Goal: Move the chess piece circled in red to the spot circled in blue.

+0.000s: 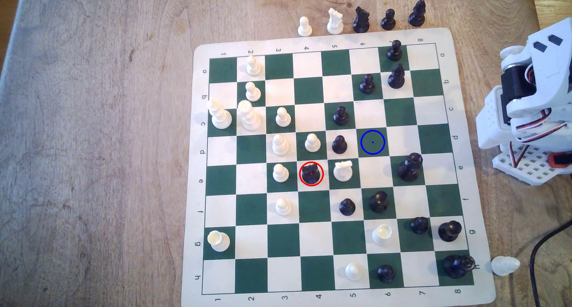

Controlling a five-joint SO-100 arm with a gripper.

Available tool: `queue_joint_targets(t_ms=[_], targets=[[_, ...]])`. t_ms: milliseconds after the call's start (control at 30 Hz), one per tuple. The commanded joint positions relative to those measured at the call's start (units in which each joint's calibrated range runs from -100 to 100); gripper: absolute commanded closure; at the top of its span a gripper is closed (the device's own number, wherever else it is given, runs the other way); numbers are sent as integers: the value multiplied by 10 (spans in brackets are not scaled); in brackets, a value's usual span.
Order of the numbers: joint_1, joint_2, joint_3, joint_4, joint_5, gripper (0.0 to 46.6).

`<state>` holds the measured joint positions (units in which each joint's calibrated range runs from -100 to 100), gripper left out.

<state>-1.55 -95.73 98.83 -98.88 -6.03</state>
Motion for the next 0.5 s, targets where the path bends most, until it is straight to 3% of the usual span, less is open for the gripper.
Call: queue_joint_targets(t_ms=[0, 467], targets=[[11, 0, 11, 71, 2, 464], [67, 0, -94, 605, 0, 464]])
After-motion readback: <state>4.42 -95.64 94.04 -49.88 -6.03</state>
